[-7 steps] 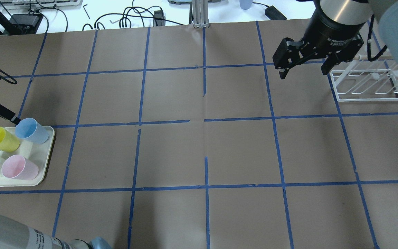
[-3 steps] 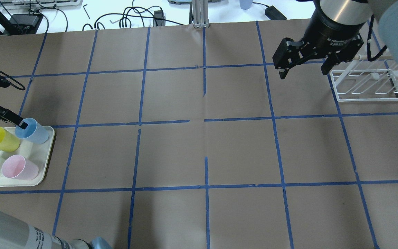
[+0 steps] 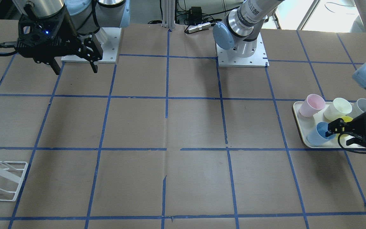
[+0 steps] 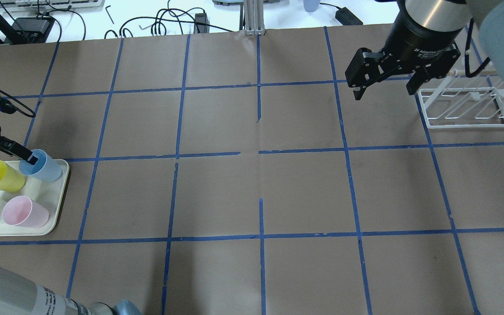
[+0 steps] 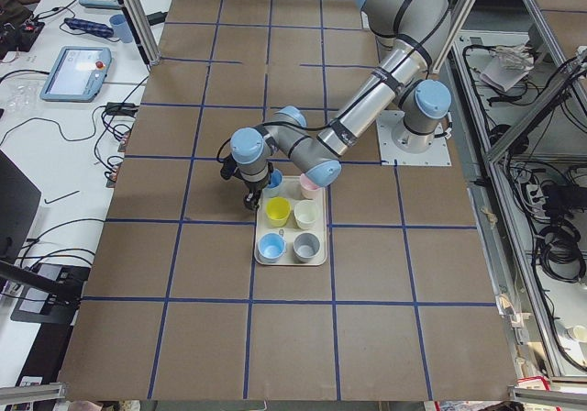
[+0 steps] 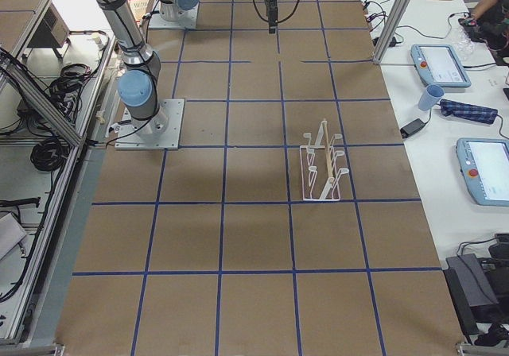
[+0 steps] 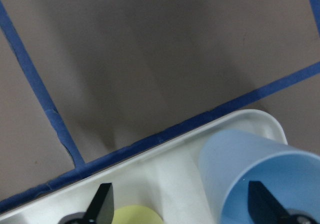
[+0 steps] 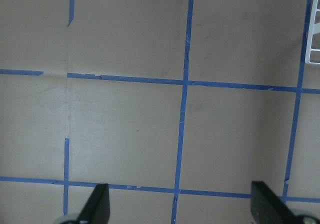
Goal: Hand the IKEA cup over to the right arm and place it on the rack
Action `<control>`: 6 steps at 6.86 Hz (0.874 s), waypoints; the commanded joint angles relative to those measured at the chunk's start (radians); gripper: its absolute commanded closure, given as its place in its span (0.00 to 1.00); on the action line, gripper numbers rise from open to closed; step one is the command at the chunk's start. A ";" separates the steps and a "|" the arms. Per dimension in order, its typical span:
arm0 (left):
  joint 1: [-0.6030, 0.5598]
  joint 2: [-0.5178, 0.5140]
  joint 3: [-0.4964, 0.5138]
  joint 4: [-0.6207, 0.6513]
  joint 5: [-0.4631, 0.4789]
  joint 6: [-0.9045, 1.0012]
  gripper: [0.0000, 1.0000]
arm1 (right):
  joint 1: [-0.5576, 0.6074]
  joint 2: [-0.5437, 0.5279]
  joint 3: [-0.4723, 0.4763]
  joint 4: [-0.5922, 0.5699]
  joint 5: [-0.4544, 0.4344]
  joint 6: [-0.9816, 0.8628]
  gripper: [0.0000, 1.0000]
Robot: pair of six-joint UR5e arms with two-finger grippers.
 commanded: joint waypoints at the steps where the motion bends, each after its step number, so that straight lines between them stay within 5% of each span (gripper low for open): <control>1: -0.002 0.005 -0.003 -0.010 0.003 -0.005 0.37 | -0.001 0.000 0.000 0.000 0.000 0.000 0.00; 4: -0.022 0.025 -0.014 -0.013 0.001 -0.013 0.51 | 0.000 0.000 0.000 0.000 0.000 0.000 0.00; 6: -0.024 0.022 -0.018 -0.013 0.003 -0.013 0.76 | 0.000 0.000 0.000 0.000 0.000 0.000 0.00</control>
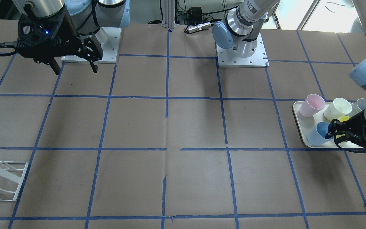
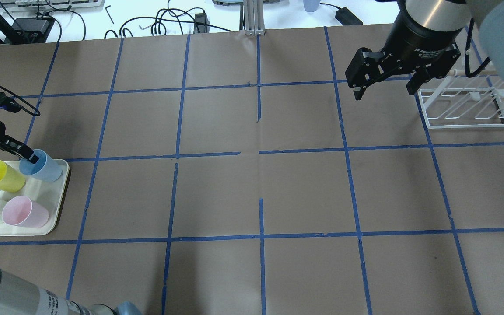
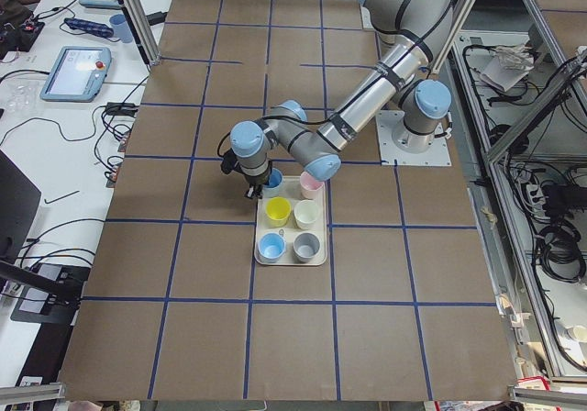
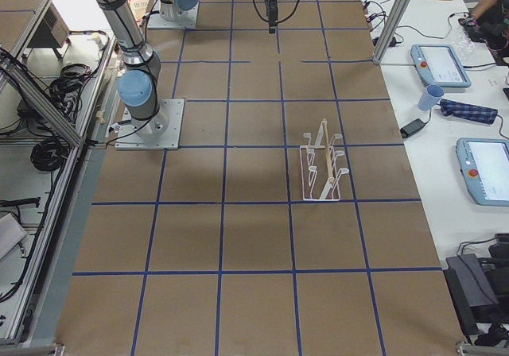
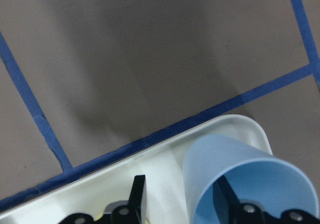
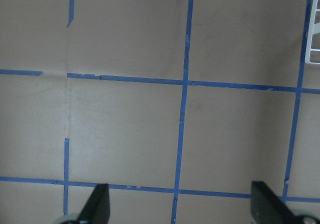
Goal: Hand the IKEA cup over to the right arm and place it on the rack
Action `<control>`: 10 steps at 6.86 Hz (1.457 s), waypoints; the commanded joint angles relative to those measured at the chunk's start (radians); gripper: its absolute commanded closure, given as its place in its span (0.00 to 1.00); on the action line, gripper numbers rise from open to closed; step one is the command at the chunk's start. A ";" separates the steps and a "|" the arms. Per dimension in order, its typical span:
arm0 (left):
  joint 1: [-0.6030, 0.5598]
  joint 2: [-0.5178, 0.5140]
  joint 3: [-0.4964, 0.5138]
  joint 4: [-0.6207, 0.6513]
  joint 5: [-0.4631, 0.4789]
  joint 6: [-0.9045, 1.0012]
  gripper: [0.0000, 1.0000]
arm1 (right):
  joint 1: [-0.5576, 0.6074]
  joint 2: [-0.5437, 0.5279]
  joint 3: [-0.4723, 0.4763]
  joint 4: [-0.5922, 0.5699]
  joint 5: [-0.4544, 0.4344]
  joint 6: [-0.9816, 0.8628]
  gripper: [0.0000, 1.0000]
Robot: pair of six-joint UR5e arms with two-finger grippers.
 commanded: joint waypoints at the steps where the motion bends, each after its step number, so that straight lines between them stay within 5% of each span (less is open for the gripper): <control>1: -0.002 0.003 0.001 0.000 0.004 0.001 1.00 | 0.000 0.000 0.000 0.000 0.000 0.000 0.00; 4: -0.002 0.020 0.022 -0.036 0.000 0.004 1.00 | -0.001 0.000 0.000 0.000 0.000 0.000 0.00; 6: -0.003 0.075 0.097 -0.186 -0.026 0.015 1.00 | 0.000 0.000 0.000 0.000 0.000 0.000 0.00; 10: -0.146 0.240 0.122 -0.692 -0.522 -0.091 1.00 | -0.001 0.000 0.000 -0.002 0.000 -0.002 0.00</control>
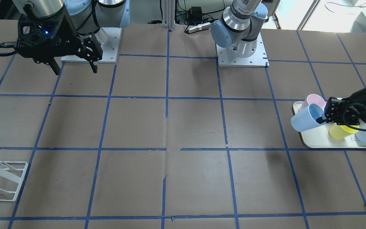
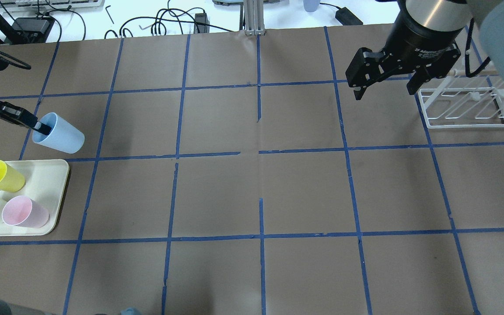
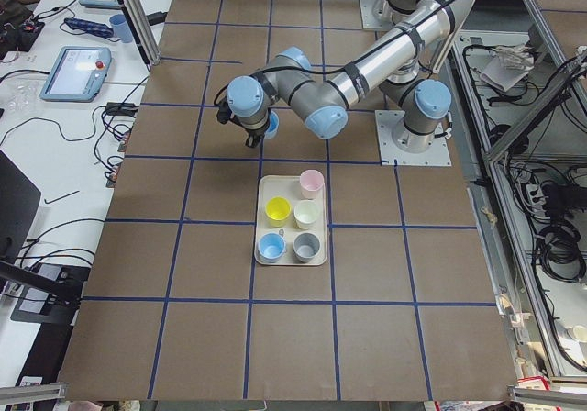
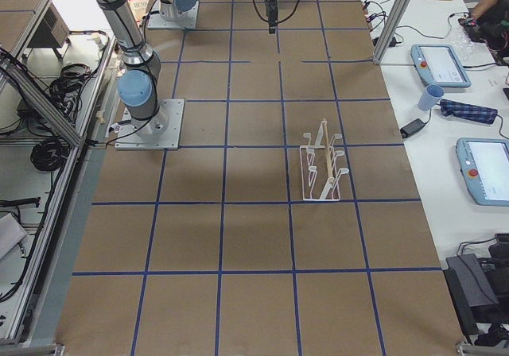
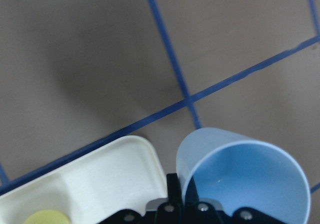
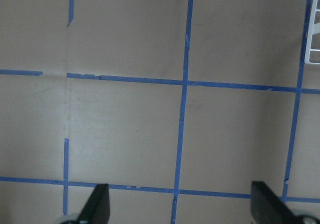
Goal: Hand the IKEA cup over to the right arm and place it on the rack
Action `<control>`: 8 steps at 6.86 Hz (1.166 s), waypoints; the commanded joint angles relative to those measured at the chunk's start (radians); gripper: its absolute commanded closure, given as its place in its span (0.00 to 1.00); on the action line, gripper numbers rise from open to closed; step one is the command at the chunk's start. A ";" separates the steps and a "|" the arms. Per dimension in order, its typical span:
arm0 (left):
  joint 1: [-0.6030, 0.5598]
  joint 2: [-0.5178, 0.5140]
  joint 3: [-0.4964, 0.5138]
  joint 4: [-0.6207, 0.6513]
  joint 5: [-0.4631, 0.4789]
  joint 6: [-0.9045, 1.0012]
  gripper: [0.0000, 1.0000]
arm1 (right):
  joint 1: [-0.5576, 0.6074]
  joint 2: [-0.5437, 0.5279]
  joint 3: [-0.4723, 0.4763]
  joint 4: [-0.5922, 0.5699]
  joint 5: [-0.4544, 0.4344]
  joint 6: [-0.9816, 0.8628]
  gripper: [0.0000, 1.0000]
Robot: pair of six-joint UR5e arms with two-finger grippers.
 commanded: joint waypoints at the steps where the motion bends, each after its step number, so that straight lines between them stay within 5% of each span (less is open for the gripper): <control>1: -0.114 0.063 -0.013 -0.209 -0.294 -0.063 1.00 | 0.000 0.000 0.000 0.000 0.000 0.000 0.00; 4: -0.256 0.110 -0.178 -0.285 -0.753 -0.094 1.00 | -0.020 0.000 0.000 0.002 0.005 -0.002 0.00; 8: -0.573 0.084 -0.266 -0.229 -1.293 -0.084 1.00 | -0.205 -0.003 -0.069 0.173 0.194 -0.012 0.00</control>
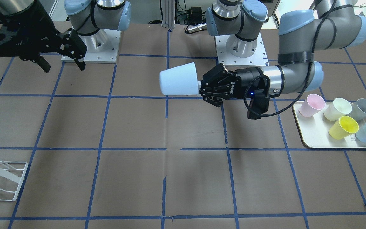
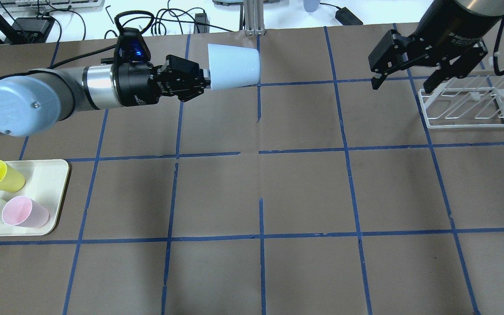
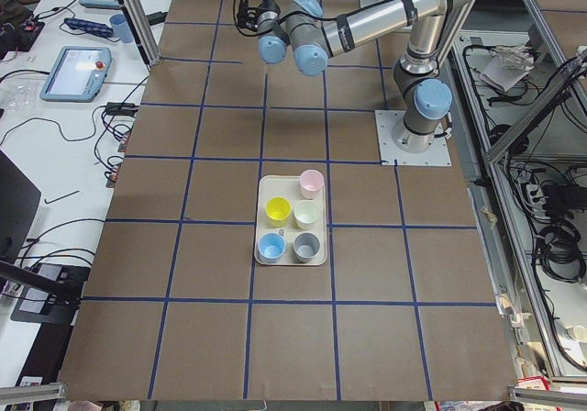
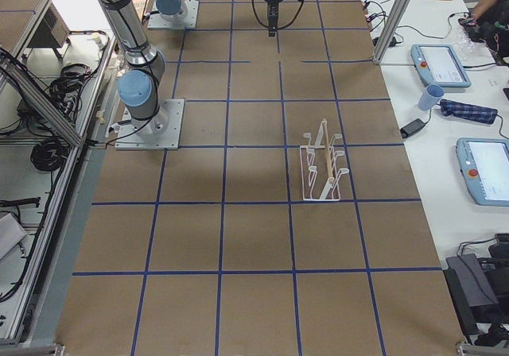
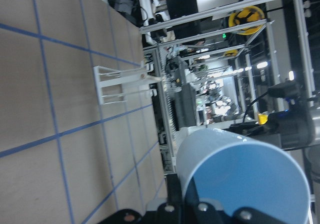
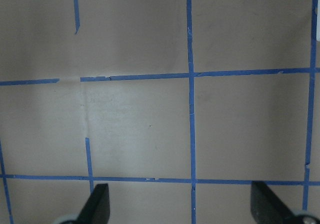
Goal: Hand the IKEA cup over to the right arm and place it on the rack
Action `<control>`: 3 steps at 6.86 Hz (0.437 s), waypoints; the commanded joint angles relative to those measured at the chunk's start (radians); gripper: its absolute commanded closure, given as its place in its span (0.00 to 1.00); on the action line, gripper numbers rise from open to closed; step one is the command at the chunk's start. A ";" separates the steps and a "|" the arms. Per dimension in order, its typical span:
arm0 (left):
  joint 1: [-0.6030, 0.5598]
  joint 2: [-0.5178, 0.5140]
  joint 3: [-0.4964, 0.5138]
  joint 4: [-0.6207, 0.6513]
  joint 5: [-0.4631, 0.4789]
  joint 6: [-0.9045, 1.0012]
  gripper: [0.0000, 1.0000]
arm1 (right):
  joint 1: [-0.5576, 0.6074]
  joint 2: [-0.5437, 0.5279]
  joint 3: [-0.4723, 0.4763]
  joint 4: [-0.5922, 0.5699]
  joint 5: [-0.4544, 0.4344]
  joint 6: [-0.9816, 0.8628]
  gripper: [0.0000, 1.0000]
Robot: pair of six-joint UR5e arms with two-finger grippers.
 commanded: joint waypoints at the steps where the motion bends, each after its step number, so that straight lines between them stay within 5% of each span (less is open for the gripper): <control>1: -0.132 -0.020 -0.043 0.055 -0.212 0.003 1.00 | -0.115 0.000 -0.025 0.097 0.122 -0.002 0.00; 3: -0.162 -0.009 -0.087 0.103 -0.260 0.008 1.00 | -0.222 0.000 -0.025 0.183 0.277 -0.002 0.00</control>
